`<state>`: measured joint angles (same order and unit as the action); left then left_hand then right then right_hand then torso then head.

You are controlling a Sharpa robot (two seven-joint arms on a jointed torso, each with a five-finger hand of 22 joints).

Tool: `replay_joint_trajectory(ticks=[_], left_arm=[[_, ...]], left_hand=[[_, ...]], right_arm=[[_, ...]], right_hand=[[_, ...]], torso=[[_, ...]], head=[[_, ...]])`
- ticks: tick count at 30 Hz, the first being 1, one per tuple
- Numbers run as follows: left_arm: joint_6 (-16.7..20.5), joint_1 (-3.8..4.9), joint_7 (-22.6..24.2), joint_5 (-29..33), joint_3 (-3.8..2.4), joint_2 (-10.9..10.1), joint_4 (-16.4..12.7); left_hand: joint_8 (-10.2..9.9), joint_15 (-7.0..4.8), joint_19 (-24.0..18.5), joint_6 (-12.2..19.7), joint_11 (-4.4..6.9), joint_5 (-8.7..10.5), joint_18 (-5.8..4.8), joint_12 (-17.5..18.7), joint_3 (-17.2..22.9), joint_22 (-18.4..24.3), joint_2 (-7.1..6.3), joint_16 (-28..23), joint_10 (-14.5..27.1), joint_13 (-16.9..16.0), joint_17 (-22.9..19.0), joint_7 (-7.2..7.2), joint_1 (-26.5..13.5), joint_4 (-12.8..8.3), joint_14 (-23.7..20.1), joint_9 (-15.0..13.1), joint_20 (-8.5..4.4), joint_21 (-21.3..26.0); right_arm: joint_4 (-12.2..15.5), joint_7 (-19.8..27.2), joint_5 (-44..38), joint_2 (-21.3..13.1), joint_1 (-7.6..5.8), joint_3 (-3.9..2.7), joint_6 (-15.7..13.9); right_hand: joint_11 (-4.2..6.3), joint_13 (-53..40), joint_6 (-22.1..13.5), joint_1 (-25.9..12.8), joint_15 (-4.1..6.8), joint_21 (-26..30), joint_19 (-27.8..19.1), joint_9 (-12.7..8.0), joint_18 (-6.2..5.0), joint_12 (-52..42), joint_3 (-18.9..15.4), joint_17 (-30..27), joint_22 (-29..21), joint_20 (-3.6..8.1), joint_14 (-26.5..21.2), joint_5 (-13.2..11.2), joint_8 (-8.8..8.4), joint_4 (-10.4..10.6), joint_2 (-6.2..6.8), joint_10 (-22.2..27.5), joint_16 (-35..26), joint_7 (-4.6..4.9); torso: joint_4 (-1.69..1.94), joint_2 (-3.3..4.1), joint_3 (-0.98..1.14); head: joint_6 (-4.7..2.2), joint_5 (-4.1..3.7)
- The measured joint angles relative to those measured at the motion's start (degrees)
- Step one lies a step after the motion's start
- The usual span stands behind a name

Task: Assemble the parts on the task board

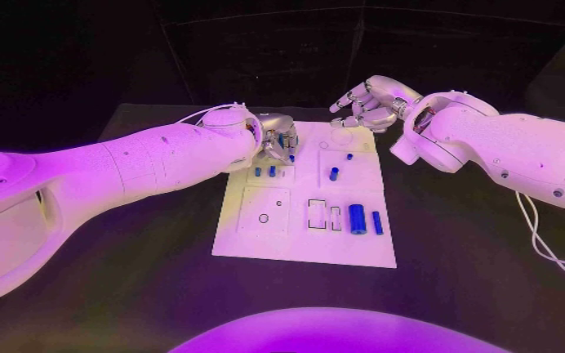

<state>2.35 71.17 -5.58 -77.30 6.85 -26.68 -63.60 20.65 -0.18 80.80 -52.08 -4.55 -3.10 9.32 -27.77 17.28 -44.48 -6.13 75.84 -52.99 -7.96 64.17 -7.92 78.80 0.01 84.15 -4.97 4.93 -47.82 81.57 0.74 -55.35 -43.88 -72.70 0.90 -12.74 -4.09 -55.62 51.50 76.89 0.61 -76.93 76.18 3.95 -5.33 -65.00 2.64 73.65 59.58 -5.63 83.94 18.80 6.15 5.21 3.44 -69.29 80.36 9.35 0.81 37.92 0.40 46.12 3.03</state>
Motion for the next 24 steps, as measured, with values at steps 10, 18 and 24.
replay_joint_trajectory(ticks=[10, 18, 24], left_arm=[[-1.5, -0.01, 0.0, -0.5, 0.00, 0.6, 0.9], [-1.6, -0.05, 0.1, -0.6, -0.01, 1.3, 1.6], [-1.6, -0.09, 0.1, -0.6, -0.01, 1.5, 1.7]], left_hand=[[-0.9, -0.22, 0.6, -1.1, 0.21, 0.00, 0.00, 1.1, 1.0, -1.6, 0.00, 0.0, -1.2, 1.1, -0.3, 0.14, 0.0, -0.4, -0.2, 0.5, -0.16, -1.4], [-2.0, -0.22, 0.7, -1.3, 0.15, 0.00, 0.00, 1.9, 1.4, -2.9, 0.23, 0.0, -2.1, 1.9, -0.6, -0.06, -0.2, -0.5, -0.2, 0.9, -0.35, -2.6], [-2.4, -0.22, 1.0, -1.3, -0.01, 0.00, -0.91, 2.2, 1.6, -4.0, 0.26, 0.0, -2.3, 2.2, -0.9, -0.06, -0.3, -0.6, -0.2, 1.0, -0.16, -3.5]], right_arm=[[-0.1, 0.0, 0.0, 0.1, 0.00, 0.00, 0.0], [-0.1, 0.0, -0.2, 0.3, 0.00, 0.00, 0.0], [-0.1, 0.0, -0.2, 0.4, 0.00, 0.00, 0.0]], right_hand=[[0.00, 0.0, 0.0, 0.0, 0.00, 0.0, 0.0, 0.0, 0.00, 0.0, -0.1, 0.0, 0.0, 0.00, 0.0, 0.0, 0.00, 0.2, 0.00, 0.0, 0.0, 0.00], [0.00, 0.0, 0.0, 0.0, 0.00, 0.0, 0.0, 0.0, 0.00, 0.0, -0.2, 0.0, 0.0, 0.00, 0.0, 0.0, 0.00, 0.2, 0.00, 0.0, 0.0, 0.00], [0.00, 0.0, 0.0, 0.0, 0.00, 0.0, 0.0, 0.0, 0.00, 0.0, -0.2, 0.0, 0.0, 0.00, 0.0, 0.0, 0.00, 0.2, 0.00, 0.0, 0.0, 0.00]], torso=[[0.01, -0.01, 0.00], [0.01, -0.02, 0.01], [0.00, -0.01, 0.01]], head=[[0.05, -0.01], [0.05, 0.07], [-0.08, -0.03]])
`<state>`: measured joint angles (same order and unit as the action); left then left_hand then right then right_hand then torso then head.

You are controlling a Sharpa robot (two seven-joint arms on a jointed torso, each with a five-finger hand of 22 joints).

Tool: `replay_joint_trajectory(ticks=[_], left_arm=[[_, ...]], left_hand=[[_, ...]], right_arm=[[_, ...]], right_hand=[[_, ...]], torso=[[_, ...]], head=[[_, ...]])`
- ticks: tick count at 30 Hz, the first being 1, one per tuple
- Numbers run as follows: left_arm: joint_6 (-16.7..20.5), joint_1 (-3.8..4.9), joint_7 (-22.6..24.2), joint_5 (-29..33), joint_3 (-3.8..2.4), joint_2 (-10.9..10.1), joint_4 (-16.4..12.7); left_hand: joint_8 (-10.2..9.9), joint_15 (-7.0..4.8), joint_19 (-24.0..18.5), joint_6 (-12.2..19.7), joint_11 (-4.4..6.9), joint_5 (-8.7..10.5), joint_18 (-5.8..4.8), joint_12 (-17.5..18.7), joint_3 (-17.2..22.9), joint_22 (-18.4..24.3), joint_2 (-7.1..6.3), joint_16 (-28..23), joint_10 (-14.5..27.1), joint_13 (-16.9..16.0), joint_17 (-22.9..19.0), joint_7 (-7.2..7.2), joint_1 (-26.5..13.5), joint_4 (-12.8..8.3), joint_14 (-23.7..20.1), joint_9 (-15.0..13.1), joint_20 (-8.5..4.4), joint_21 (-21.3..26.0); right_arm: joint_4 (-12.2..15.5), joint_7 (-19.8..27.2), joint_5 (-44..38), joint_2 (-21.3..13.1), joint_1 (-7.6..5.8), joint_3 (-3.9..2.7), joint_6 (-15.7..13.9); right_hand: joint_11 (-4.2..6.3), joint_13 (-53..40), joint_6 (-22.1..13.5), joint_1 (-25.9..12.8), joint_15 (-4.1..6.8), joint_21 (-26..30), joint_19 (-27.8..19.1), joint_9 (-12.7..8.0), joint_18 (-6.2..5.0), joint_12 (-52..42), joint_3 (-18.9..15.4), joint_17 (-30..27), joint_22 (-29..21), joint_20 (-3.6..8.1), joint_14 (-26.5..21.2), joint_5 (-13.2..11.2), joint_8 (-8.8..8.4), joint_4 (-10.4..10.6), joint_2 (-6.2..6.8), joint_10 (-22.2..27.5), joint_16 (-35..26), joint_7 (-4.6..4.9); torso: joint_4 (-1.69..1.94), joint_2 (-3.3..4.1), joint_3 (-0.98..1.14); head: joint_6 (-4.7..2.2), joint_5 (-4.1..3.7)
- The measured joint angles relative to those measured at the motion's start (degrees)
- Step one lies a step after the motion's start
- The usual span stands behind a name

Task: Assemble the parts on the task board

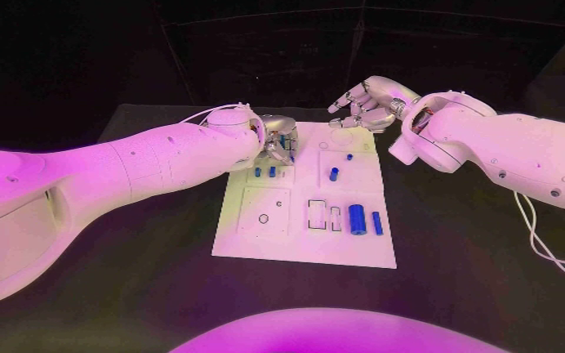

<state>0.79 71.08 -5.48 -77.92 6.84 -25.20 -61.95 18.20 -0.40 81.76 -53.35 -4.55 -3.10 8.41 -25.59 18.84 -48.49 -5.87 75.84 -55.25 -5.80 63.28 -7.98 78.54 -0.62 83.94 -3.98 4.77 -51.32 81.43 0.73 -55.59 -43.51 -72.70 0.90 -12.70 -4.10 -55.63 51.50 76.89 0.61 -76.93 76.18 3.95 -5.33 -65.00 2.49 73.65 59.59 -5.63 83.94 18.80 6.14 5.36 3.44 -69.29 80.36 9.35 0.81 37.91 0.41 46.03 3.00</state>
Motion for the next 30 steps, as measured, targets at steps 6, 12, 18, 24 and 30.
replay_joint_trajectory(ticks=[6, 12, 18, 24, 30], left_arm=[[0.0, 0.00, 0.0, 0.0, -0.02, 0.2, 0.2], [0.0, 0.00, -0.1, -0.1, -0.04, 0.6, 0.7], [-0.1, 0.00, -0.1, -0.1, -0.04, 0.9, 1.3], [0.0, -0.06, 0.0, -0.1, -0.04, 1.2, 1.8], [0.6, -0.14, 0.5, -0.3, -0.04, 1.3, 2.1]], left_hand=[[-0.8, 0.00, 0.2, 0.0, -0.05, 0.00, 0.00, 0.5, 0.3, -0.6, 0.00, 0.0, -0.1, 0.5, -0.3, 0.00, 0.0, -0.1, 0.0, 0.1, -0.17, -0.5], [-1.3, 0.00, 0.4, -0.8, 0.24, 0.00, 0.00, 1.3, 1.7, -1.2, 0.32, 0.1, -1.4, 1.0, -0.4, -0.05, 0.3, -0.4, 0.0, 0.1, 0.04, -1.2], [-1.6, -0.42, 0.8, -2.9, 0.60, 0.00, 0.00, 1.9, 4.5, -2.9, 1.36, 0.3, -3.8, 1.5, -0.5, 0.42, 1.4, -1.5, 0.0, 0.0, -0.34, -2.8], [-2.4, -0.83, 1.0, -5.3, 0.91, 0.06, 0.01, 3.5, 7.8, -4.7, 1.65, 0.5, -6.5, 1.9, -0.9, 0.61, 1.5, -2.9, 0.0, -0.1, -0.59, -4.4], [-3.0, -0.83, 1.0, -5.8, 1.18, 0.19, 0.01, 4.7, 9.3, -5.4, 1.50, 0.5, -7.4, 2.0, -1.2, 0.59, 1.2, -4.1, 0.0, -0.1, -0.59, -4.7]], right_arm=[[0.0, 0.0, 0.0, 0.0, 0.00, 0.00, 0.0], [0.0, 0.0, -0.1, 0.1, 0.00, 0.00, 0.0], [0.0, 0.0, -0.1, 0.1, 0.00, 0.00, 0.0], [0.1, 0.0, -0.1, 0.1, 0.00, 0.00, 0.0], [0.1, 0.0, -0.1, 0.1, 0.00, 0.00, 0.0]], right_hand=[[0.00, 0.0, 0.0, 0.0, 0.00, 0.0, 0.0, 0.0, 0.00, 0.0, 0.0, 0.0, 0.0, 0.00, 0.0, 0.0, 0.00, 0.0, 0.00, 0.0, 0.0, 0.00], [0.00, 0.0, 0.0, 0.0, 0.00, 0.0, 0.0, 0.0, 0.00, 0.0, 0.0, 0.0, 0.0, 0.00, 0.0, 0.0, 0.00, 0.0, 0.00, 0.0, 0.0, 0.00], [0.00, 0.0, 0.0, 0.0, 0.00, 0.0, 0.0, 0.0, 0.00, 0.0, 0.0, 0.0, 0.0, 0.00, 0.0, 0.0, 0.00, 0.0, 0.00, 0.0, 0.0, 0.00], [0.00, 0.0, 0.0, 0.0, 0.00, 0.0, 0.0, 0.0, 0.00, 0.0, 0.0, 0.0, 0.0, 0.00, 0.0, 0.0, 0.00, 0.0, 0.00, 0.0, 0.0, 0.00], [0.00, 0.0, 0.0, 0.0, 0.00, 0.0, 0.0, 0.0, 0.00, 0.0, 0.0, 0.0, 0.0, 0.00, 0.0, 0.0, 0.00, 0.0, 0.00, 0.0, 0.0, 0.00]], torso=[[0.00, 0.02, 0.00], [0.00, 0.02, -0.01], [0.00, 0.00, -0.01], [0.00, -0.03, -0.01], [0.04, -0.05, -0.01]], head=[[0.16, -0.18], [0.27, -0.19], [0.38, -0.24], [0.36, -0.36], [0.21, -0.40]])
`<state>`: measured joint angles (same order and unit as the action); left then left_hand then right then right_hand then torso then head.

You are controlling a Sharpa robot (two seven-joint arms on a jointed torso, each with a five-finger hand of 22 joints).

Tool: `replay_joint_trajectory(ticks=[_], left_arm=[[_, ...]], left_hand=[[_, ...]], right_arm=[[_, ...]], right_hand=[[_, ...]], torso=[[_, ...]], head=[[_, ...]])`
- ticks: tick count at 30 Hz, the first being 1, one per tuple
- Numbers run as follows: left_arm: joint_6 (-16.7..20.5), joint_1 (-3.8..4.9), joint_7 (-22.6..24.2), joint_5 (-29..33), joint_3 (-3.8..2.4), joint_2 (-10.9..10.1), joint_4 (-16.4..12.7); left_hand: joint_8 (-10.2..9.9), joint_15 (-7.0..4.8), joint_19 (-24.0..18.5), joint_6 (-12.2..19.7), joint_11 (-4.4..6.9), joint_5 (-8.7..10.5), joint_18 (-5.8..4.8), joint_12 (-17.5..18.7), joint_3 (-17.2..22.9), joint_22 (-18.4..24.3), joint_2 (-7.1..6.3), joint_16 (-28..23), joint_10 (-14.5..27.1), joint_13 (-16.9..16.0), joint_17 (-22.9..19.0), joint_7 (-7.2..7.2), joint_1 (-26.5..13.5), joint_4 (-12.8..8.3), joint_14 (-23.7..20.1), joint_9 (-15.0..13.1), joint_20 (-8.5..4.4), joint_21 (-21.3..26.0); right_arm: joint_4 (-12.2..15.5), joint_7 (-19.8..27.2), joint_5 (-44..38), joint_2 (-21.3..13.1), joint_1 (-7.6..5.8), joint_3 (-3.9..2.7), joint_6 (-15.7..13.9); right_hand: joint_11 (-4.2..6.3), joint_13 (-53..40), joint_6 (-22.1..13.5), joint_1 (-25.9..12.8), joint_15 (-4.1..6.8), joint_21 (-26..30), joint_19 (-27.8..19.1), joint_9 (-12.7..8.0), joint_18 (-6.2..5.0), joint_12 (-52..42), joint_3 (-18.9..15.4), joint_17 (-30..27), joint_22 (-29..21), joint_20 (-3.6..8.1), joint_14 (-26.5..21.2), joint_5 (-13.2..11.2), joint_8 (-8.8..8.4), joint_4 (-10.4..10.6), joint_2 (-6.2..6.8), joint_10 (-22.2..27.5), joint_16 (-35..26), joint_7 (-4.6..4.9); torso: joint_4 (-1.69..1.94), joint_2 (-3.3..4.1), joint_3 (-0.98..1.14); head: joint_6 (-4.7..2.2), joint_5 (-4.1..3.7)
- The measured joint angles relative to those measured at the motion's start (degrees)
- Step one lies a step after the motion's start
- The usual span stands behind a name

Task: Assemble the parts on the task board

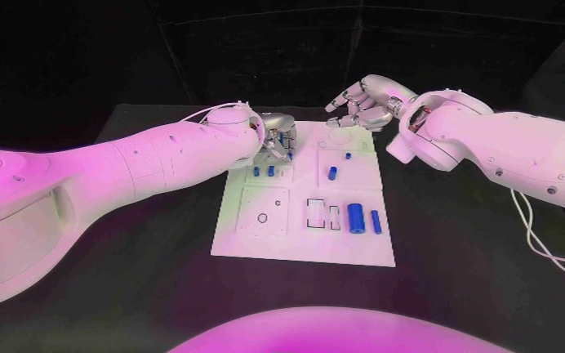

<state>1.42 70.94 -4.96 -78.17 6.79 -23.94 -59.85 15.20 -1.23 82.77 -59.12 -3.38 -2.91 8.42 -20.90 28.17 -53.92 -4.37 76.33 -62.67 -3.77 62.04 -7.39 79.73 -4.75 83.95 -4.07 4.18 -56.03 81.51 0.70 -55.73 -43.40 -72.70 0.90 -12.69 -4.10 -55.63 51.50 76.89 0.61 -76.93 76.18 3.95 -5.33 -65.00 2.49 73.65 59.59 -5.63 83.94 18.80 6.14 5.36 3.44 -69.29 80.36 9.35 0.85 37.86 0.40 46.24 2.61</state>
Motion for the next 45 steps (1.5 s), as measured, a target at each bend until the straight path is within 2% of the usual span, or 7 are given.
replay_joint_trajectory(ticks=[4, 9, 12, 17, 21, 30, 45], left_arm=[[1.0, -0.07, 0.6, 0.0, 0.03, -0.4, -0.3], [3.0, -0.08, 1.7, 0.1, -0.22, -2.0, -2.1], [4.1, -0.13, 2.3, 0.5, -1.10, -3.0, -3.4], [5.9, -0.04, 2.9, 1.5, -3.30, -5.1, -6.1], [6.7, -0.01, 3.0, 2.7, -4.04, -7.3, -7.9], [5.4, 0.00, 2.2, 4.6, -4.38, -10.6, -9.2], [0.9, -0.23, 0.4, 5.2, -3.96, -11.3, -8.2]], left_hand=[[-0.5, 0.00, 0.0, -0.2, -0.20, 0.04, -0.88, 0.5, 0.4, -0.3, -0.03, 0.0, -0.2, 0.0, -0.3, -0.15, 0.0, -0.1, 0.0, 0.0, 0.00, -0.4], [-0.9, 0.00, 0.0, -0.6, -0.20, 0.04, -0.88, 1.1, 0.4, -0.6, -0.40, 0.0, -0.6, 0.0, -0.7, -0.18, -1.0, -0.1, 0.0, 0.0, 0.00, -0.6], [-0.9, 0.00, 0.0, -0.7, -0.18, 0.03, -0.88, 1.4, 0.4, -0.8, -0.44, 0.0, -0.6, -0.1, -0.8, -0.26, -1.2, -0.1, 0.0, 0.0, 0.00, -0.8], [-1.0, 0.00, 0.0, -0.7, -0.18, 0.04, -0.87, 1.7, 0.4, -1.5, -0.29, 0.0, -0.6, -0.1, -1.1, -0.26, -1.4, -0.1, 0.0, 0.0, 0.00, -1.3], [-1.0, 0.01, 0.0, -0.7, -0.18, 0.04, -0.88, 1.7, 0.4, -1.5, -0.29, 0.0, -0.6, -0.1, -1.2, -0.26, -1.4, -0.1, 0.0, 0.0, 0.00, -1.3], [-1.4, 0.01, 0.0, -0.7, -0.19, 0.04, -0.88, 2.0, 0.4, -1.2, -0.59, 0.0, -0.6, -0.1, -1.3, -0.26, -1.7, -0.1, 0.0, 0.0, 0.00, -1.3], [-1.7, 0.01, 0.0, -0.9, -0.40, 0.03, -0.87, 2.5, 0.4, -1.4, -0.90, 0.0, -0.8, -0.1, -1.5, -0.06, -2.4, -0.1, 0.0, 0.0, 0.01, -1.3]], right_arm=[[0.0, 0.0, 0.0, 0.0, 0.00, 0.00, 0.0], [0.0, 0.0, 0.0, 0.0, 0.00, 0.00, 0.0], [-0.1, 0.0, 0.0, 0.0, 0.00, 0.00, 0.0], [-0.2, 0.0, 0.0, 0.0, 0.00, 0.00, 0.1], [-0.3, 0.0, 0.0, -0.1, 0.00, 0.00, 0.1], [-0.5, 0.0, 0.0, -0.1, 0.00, 0.00, 0.1], [-0.6, 0.0, 0.0, 0.0, 0.01, 0.00, 0.2]], right_hand=[[0.00, 0.0, 0.0, 0.0, 0.00, 0.0, 0.0, 0.0, 0.00, 0.0, 0.0, 0.0, 0.0, 0.00, 0.0, 0.0, 0.00, 0.0, 0.00, 0.0, 0.0, 0.00], [0.00, 0.0, 0.0, 0.0, 0.00, 0.0, 0.0, 0.0, 0.00, 0.0, 0.0, 0.0, 0.0, 0.00, 0.0, 0.0, 0.00, 0.0, 0.00, 0.0, 0.0, 0.00], [0.00, 0.0, 0.0, 0.0, 0.00, 0.0, 0.0, 0.0, 0.00, 0.0, 0.0, 0.0, 0.0, 0.00, 0.0, 0.0, 0.00, 0.0, 0.00, 0.0, 0.0, 0.00], [0.00, 0.0, 0.0, 0.0, 0.00, 0.0, 0.0, 0.0, 0.00, 0.0, 0.0, 0.0, 0.0, 0.00, 0.0, 0.0, 0.00, 0.0, 0.00, 0.0, 0.0, 0.00], [0.00, 0.0, 0.0, 0.0, 0.00, 0.0, 0.0, 0.0, 0.00, 0.0, 0.0, 0.0, 0.0, 0.00, 0.0, 0.0, 0.00, 0.0, 0.00, 0.0, 0.0, 0.00], [0.00, 0.0, 0.0, 0.0, 0.00, 0.0, 0.0, 0.0, 0.00, 0.0, 0.0, 0.0, 0.0, 0.00, 0.0, 0.0, 0.00, 0.0, 0.00, 0.0, 0.0, 0.00], [0.00, 0.0, 0.0, 0.0, 0.00, 0.0, 0.0, 0.0, 0.00, 0.0, 0.0, 0.0, 0.0, 0.00, 0.0, 0.0, 0.00, 0.0, 0.00, 0.0, 0.0, 0.00]], torso=[[0.01, -0.02, -0.01], [0.09, -0.04, -0.04], [0.13, -0.08, -0.04], [0.12, -0.09, -0.05], [0.13, -0.09, -0.07], [0.15, -0.01, -0.03], [-0.02, 0.05, -0.02]], head=[[-0.18, 0.00], [-0.62, -0.01], [-0.83, -0.02], [-1.08, 0.05], [-1.16, 0.16], [-0.87, 0.52], [-0.78, 0.86]])
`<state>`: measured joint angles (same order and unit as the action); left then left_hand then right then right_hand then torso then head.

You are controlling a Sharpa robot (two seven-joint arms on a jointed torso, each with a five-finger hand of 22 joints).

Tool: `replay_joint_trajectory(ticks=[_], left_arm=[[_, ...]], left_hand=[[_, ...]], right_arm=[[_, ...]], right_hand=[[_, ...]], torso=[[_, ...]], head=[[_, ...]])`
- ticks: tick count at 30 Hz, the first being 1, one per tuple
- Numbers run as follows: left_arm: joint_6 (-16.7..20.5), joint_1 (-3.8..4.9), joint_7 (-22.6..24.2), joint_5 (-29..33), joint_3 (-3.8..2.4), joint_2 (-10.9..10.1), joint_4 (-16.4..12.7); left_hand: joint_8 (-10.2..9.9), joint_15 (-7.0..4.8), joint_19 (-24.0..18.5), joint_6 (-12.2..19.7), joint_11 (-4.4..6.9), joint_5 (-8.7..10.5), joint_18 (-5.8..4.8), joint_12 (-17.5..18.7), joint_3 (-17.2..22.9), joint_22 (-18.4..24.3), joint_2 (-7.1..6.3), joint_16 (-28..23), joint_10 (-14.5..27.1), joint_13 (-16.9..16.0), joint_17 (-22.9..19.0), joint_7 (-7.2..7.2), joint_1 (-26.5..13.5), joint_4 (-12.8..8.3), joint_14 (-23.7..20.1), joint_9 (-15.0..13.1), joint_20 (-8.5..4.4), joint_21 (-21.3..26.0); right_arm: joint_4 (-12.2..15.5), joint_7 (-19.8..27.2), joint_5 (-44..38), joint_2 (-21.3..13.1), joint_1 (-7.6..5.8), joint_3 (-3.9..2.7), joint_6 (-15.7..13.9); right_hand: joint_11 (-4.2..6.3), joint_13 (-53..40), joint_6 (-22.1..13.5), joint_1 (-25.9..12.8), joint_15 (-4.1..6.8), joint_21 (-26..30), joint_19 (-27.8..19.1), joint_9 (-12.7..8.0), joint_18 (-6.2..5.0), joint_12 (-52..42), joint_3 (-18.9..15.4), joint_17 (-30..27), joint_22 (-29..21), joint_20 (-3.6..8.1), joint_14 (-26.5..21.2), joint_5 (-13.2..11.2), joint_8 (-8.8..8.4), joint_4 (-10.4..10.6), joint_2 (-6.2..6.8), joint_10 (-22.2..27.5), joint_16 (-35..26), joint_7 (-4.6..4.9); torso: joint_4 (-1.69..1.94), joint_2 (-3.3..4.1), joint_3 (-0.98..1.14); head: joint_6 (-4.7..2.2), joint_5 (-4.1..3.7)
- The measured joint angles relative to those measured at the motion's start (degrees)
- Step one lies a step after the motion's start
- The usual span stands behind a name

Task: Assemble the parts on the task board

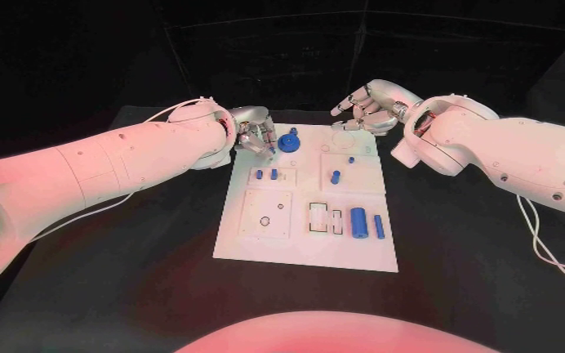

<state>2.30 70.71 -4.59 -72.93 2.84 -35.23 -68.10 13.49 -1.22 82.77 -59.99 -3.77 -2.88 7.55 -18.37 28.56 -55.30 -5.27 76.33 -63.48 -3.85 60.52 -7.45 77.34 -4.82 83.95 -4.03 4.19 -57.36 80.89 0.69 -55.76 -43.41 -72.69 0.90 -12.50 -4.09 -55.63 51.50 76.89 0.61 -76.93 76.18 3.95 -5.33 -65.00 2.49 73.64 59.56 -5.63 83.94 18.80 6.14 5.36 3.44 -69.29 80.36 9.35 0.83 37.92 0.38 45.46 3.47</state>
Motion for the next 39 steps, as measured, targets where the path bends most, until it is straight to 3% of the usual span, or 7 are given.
replay_joint_trajectory(ticks=[39], left_arm=[[-4.2, -0.52, -0.5, -2.3, 0.01, 2.0, 3.0]], left_hand=[[0.0, 0.00, 0.0, 0.0, 0.20, 0.00, 0.00, 0.2, 0.0, -0.3, -0.01, 0.0, -0.2, 0.0, -0.1, 0.00, 0.0, 0.0, 0.0, 0.0, 0.00, 0.0]], right_arm=[[-0.1, 0.0, 0.0, 0.2, 0.00, 0.00, 0.1]], right_hand=[[0.00, 0.0, 0.0, 0.0, 0.00, 0.0, 0.0, 0.0, 0.00, 0.0, 0.0, 0.0, 0.0, 0.00, 0.0, 0.0, 0.00, 0.0, 0.00, 0.0, 0.0, 0.00]], torso=[[-0.07, -0.02, 0.03]], head=[[0.26, -0.07]])
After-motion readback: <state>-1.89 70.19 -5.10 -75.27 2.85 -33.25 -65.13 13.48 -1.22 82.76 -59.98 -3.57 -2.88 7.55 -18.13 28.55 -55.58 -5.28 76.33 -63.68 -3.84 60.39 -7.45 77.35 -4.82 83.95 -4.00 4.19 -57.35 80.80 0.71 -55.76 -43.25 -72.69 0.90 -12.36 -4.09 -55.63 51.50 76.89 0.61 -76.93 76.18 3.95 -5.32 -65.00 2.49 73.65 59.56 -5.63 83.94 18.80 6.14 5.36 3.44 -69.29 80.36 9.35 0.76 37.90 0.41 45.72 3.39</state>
